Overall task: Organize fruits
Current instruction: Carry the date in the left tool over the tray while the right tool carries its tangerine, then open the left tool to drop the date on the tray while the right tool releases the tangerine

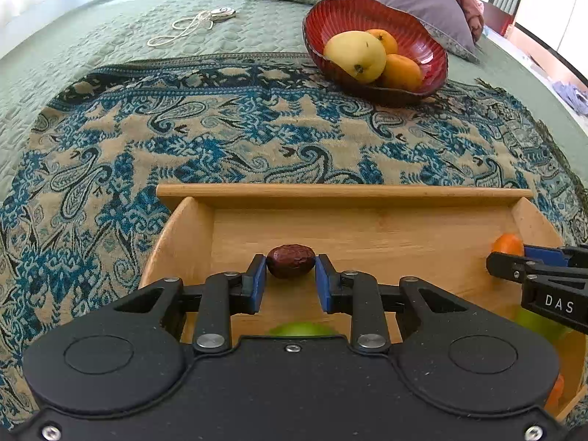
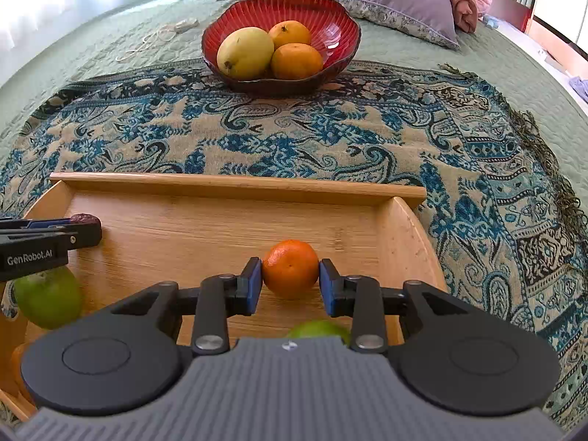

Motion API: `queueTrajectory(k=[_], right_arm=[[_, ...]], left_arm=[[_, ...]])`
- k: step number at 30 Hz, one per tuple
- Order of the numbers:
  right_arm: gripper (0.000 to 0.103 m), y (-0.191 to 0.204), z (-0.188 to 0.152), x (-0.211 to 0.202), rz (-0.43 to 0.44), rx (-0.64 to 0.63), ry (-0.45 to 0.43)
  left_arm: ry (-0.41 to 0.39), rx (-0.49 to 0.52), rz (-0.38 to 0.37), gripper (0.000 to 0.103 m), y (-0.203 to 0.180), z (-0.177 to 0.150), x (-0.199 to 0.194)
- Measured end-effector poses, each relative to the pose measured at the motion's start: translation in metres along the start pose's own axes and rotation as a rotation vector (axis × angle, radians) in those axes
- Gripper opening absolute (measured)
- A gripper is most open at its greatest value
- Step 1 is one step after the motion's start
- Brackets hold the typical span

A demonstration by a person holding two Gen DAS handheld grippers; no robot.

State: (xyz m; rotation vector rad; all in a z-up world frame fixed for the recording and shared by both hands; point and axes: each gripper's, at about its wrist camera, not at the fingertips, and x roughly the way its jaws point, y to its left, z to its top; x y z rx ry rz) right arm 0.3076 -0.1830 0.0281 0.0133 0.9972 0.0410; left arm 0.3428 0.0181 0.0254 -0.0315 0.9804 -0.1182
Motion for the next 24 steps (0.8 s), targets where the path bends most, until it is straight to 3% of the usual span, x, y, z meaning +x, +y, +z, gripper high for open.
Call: queueTrajectory(k=[8,9,10,12,15,21,24], right_arm=[[0.038,-0.001,0.000,0.003,0.002,0.004,0.007],[0.038,0.000,0.000,0.003,0.001,0.003,0.006],[0.039,0.000,0.000,0.003,0.000,0.003,0.005],[0.052,0.000,0.000,0.002,0.001,0.009,-0.002],[0.058,0.000,-0.002,-0.003,0.011,0.025,-0.028],[0.064,0.000,-0.008,-0.027,0.049,0.007,-0.087],[0.068,0.002,-0.016,-0.045,0.054,-0.042,-0.132]], left_arm=[[-0.005,0.013,0.004,0.027,-0.003,0.000,0.001],[-0.007,0.018,0.005,0.030,-0.003,-0.001,0.000],[-0.011,0.025,0.004,0.043,-0.004,-0.001,-0.001],[-0.026,0.031,0.004,0.056,-0.004,-0.003,-0.006],[-0.042,0.032,0.002,0.058,-0.004,-0.004,-0.015],[-0.111,0.032,-0.014,0.079,-0.002,-0.014,-0.048],[-0.137,0.048,-0.020,0.081,-0.005,-0.023,-0.064]])
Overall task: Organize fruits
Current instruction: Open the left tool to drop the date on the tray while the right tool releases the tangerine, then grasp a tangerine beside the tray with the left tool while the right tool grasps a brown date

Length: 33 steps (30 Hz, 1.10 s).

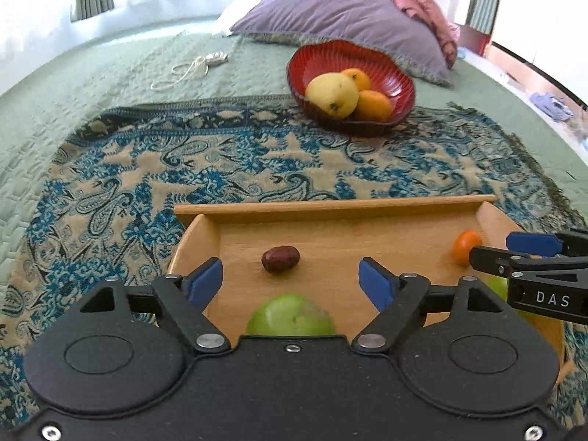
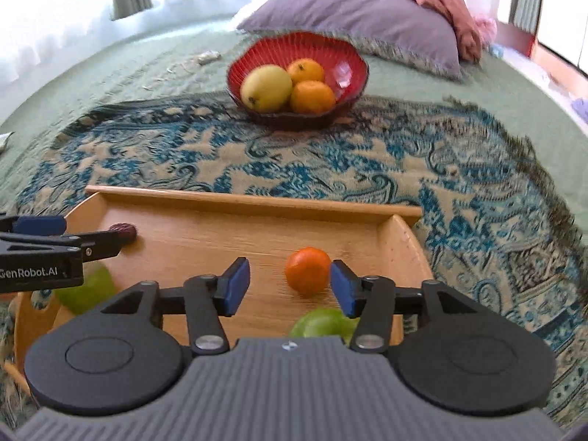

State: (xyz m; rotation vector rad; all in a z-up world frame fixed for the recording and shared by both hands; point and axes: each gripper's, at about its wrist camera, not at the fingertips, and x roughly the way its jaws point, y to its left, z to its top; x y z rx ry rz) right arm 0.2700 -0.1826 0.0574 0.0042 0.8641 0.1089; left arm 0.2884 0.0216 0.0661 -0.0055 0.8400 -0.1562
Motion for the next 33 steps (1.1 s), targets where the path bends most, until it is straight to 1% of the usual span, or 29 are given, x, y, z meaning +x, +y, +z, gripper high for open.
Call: queueTrajectory(k=[5,8,15,19,25,29,33], right_arm=[[0.072,0.003,-0.012,-0.028,0.037,-0.058,-0.053],[0.075,0.005,-0.023,-0.045,0.052,-0.100,-0.092],[0.083,0.006,-0.056,-0.079,0.086,-0.178,-0.167],[0.084,0.006,-0.076,-0.093,0.084,-0.214,-0.196],[0.085,0.007,-0.108,-0.108,0.087,-0.271,-0.205],[0.085,0.011,-0.129,-0.115,0.079,-0.331,-0.217],[0.085,0.012,-0.146,-0.118,0.069,-0.369,-0.209]], left_arm=[[-0.053,0.001,-0.010,0.087,-0.004,-0.019,-0.031],[-0.075,-0.009,-0.033,0.090,-0.005,-0.034,-0.048],[-0.121,0.054,-0.045,0.096,-0.018,-0.072,-0.082],[-0.112,0.058,-0.063,0.097,-0.022,-0.095,-0.092],[-0.098,0.073,-0.090,0.098,-0.028,-0.128,-0.106],[-0.085,0.097,-0.112,0.098,-0.035,-0.144,-0.112],[-0.075,0.128,-0.135,0.098,-0.045,-0.155,-0.116]])
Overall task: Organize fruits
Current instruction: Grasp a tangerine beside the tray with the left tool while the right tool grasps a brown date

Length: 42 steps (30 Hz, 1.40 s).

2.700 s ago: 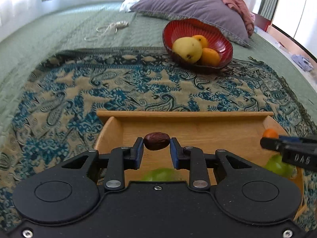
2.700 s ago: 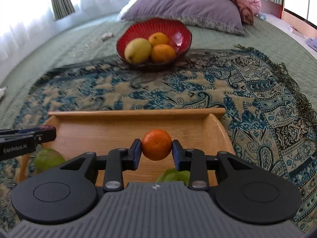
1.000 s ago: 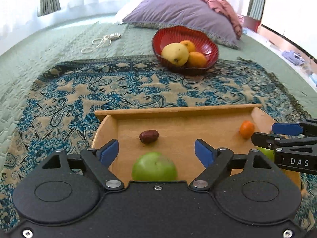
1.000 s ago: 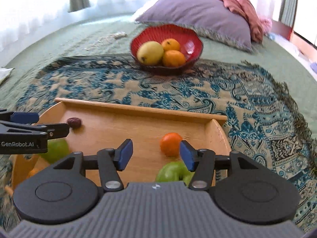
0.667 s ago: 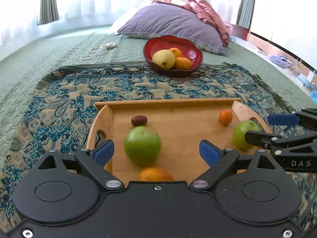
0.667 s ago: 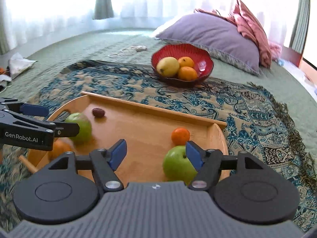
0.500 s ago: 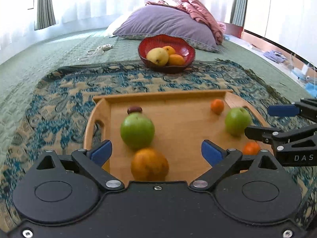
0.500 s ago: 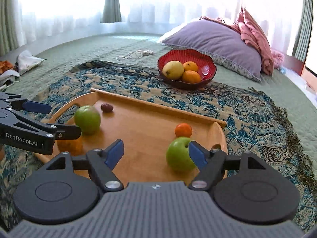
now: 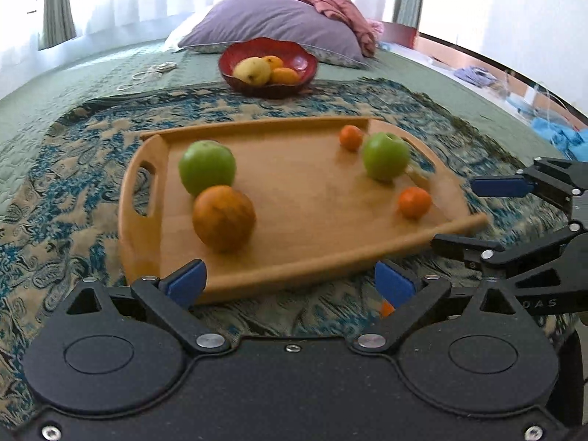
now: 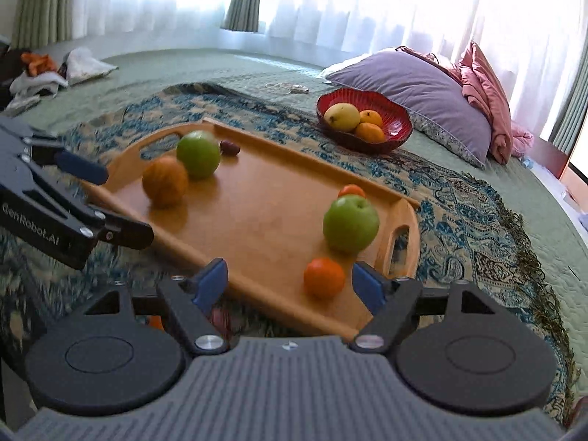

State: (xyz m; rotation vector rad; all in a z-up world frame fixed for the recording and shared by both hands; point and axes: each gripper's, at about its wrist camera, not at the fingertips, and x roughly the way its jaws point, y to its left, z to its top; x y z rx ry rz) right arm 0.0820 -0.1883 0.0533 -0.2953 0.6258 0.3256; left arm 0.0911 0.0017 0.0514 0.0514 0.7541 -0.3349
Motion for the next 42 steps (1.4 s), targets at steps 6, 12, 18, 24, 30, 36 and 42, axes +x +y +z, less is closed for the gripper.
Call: queueTrajectory(k=[6,12,18,24,30,36,42], right_arm=[[0.085,0.001,-0.021,-0.009,0.009,-0.022,0.024],[0.085,0.003,-0.037,-0.015,0.025,-0.031,0.043],[0.078,0.007,-0.049,-0.015,0.040,-0.028,0.062],[0.072,0.008,-0.055,-0.016,0.058,-0.026,0.070],[0.066,0.012,-0.058,-0.014,0.071,-0.035,0.077],[0.066,0.017,-0.058,-0.013,0.092,-0.041,0.073],[0.059,0.021,-0.056,-0.008,0.095,-0.033,0.075]], left_arm=[[0.008,0.061,-0.032,0.099,-0.022,-0.010,-0.003],[0.019,0.100,-0.075,0.099,-0.043,-0.018,-0.001],[0.015,0.133,-0.102,0.097,-0.059,-0.023,0.002],[0.036,0.163,-0.145,0.083,-0.070,-0.025,0.008],[0.067,0.147,-0.171,0.052,-0.070,-0.026,0.018],[0.073,0.147,-0.169,0.038,-0.068,-0.028,0.020],[0.038,0.124,-0.139,0.037,-0.065,-0.027,0.016]])
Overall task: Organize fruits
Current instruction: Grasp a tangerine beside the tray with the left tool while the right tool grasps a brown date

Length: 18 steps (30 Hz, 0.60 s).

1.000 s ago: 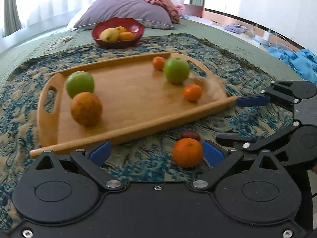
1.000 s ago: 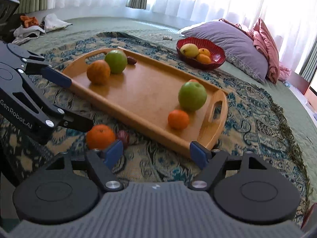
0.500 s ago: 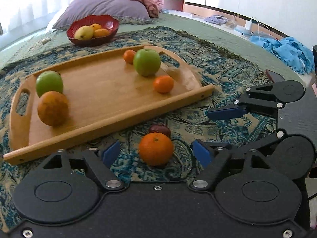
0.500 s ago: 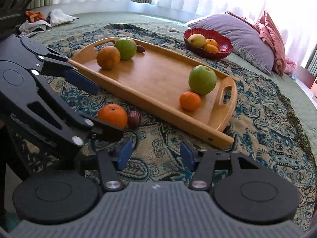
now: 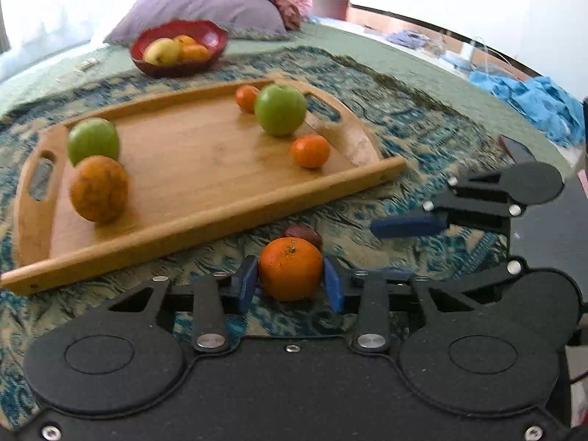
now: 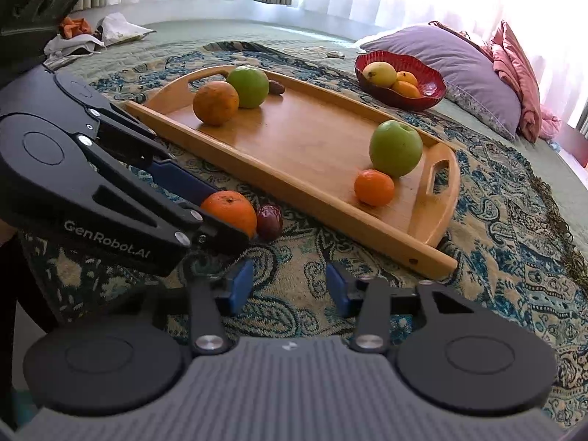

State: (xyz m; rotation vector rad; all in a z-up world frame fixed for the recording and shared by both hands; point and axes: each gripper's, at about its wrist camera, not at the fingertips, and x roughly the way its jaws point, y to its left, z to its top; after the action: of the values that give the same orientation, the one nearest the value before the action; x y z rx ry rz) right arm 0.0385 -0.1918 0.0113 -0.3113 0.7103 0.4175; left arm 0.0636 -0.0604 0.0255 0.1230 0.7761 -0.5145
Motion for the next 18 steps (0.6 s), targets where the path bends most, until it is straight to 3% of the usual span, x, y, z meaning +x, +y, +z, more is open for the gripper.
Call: queueTrajectory(k=[4,12,18], right_arm=[[0.057,0.001,-0.001,0.001,0.001,0.024,-0.022],[0.054,0.005,0.005,0.004,0.001,0.095,-0.078],[0.038,0.014,0.011,0.014,0.006,0.111,-0.079]], left_arm=[[-0.056,-0.015,0.045,0.037,0.005,0.005,-0.007],[-0.066,-0.056,0.094,0.037,0.016,0.014,-0.005],[-0.075,-0.091,0.116,0.037,0.022,0.018,-0.002]])
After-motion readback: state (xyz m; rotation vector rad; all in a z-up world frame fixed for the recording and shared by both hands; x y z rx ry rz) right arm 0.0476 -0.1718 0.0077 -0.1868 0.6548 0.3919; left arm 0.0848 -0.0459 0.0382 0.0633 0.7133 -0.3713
